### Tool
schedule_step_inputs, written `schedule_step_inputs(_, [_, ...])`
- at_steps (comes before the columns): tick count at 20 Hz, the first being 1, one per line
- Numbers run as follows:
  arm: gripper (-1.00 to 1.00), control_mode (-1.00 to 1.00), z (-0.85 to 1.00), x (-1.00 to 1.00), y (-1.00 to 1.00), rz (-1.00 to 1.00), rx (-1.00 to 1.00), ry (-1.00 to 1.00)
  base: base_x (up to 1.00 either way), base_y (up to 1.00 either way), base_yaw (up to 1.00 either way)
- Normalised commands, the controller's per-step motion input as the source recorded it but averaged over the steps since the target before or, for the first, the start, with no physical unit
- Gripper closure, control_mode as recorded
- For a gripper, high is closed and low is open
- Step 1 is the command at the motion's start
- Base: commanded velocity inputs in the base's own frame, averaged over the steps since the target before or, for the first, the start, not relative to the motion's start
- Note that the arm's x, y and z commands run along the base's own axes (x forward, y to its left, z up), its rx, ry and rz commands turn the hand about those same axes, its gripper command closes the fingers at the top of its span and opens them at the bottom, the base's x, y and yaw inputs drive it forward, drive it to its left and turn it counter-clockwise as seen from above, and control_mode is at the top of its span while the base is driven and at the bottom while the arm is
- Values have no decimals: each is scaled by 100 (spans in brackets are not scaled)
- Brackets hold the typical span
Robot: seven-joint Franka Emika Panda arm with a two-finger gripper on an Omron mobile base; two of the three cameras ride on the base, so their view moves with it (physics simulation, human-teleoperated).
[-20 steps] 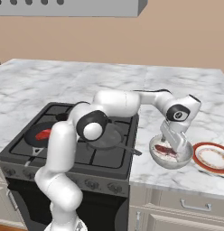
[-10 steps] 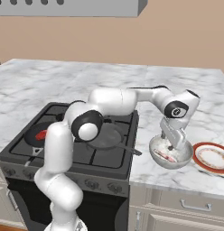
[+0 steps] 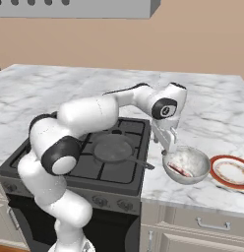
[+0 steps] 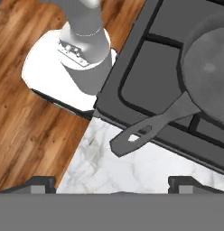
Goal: Place one of the steaks on the plate and the other in the bowl. Then place the bowl in the fridge.
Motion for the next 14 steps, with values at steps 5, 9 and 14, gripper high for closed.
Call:
schedule_step_inputs(5, [-100,-100,97,-21,100,39,0,8,0,0,0])
schedule_step_inputs(9, [-100,-100,91,13,100,46,0,15,0,0,0])
schedule_step_inputs(14, [-100,-100,5,1,62,15,8,-14,0,0,0])
